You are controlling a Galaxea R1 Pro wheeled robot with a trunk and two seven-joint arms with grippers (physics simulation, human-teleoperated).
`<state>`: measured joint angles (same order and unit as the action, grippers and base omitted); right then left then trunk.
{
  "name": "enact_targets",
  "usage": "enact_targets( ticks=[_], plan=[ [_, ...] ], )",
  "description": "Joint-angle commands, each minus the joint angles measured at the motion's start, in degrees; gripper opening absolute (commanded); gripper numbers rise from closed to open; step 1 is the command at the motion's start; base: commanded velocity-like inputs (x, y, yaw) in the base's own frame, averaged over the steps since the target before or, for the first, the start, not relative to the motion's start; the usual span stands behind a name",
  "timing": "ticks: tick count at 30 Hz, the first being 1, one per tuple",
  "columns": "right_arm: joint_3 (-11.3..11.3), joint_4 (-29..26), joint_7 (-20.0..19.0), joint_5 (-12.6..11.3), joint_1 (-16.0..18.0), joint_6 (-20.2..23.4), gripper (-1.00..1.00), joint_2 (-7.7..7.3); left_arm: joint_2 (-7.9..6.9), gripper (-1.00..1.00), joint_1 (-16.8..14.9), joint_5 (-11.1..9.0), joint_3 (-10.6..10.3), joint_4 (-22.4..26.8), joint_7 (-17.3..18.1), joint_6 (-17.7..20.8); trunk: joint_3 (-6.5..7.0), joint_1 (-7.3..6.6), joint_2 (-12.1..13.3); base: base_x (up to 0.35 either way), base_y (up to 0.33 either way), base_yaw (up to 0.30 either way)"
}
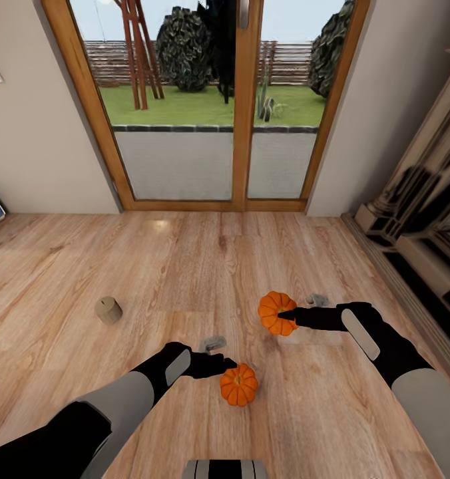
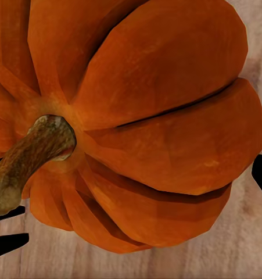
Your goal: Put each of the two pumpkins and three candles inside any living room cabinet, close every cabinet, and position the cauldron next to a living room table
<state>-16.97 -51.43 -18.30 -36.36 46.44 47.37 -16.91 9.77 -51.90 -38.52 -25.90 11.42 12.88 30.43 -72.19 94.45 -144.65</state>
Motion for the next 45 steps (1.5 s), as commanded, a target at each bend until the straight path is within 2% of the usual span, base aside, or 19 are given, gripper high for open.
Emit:
enact_targets(
  ticks=[1, 8, 11, 21, 28, 45],
  plan=[
    [-0.1, 0.0, -0.3, 0.2, 0.1, 0.1, -1.0, -0.05, -0.01, 1.0, 0.0, 0.0, -0.1, 0.0, 0.1, 0.2, -0.27, 0.01, 0.0, 0.0, 0.0, 0.0],
    [-0.1, 0.0, -0.2, 0.2, 0.1, 0.1, -1.0, -0.05, -0.01, 1.0, 0.0, 0.0, -0.1, 0.0, 0.2, 0.1, -1.82, 0.19, -0.1, 0.0, 0.0, 0.0],
    [0.0, 0.0, -0.2, 0.2, 0.1, 0.1, -1.0, -0.05, -0.01, 1.0, 0.0, 0.0, -0.1, -0.5, 0.2, -2.1, -2.49, 0.27, -0.2, 0.0, 0.0, 0.0],
    [0.0, 0.0, -0.3, 0.2, 0.1, 0.1, -1.0, -0.05, -0.01, 1.0, 0.0, 0.0, -0.1, -1.3, 0.3, -3.4, -4.7, 0.52, -0.3, 0.0, 0.0, 0.0],
    [-0.1, 0.0, -0.3, 0.2, 0.1, 0.1, -1.0, -0.05, 0.14, 1.0, 0.0, 0.0, 0.0, -1.7, 0.4, -6.0, -4.7, 0.52, -0.3, 0.0, 0.0, 0.0],
    [-0.1, 0.0, -0.3, 0.2, 0.1, 0.0, -1.0, -0.05, 0.23, 1.0, 0.0, 0.2, -0.1, -2.0, 0.2, -6.3, -4.7, 0.52, -0.3, 0.085, 0.0, 0.0]
  ],
)
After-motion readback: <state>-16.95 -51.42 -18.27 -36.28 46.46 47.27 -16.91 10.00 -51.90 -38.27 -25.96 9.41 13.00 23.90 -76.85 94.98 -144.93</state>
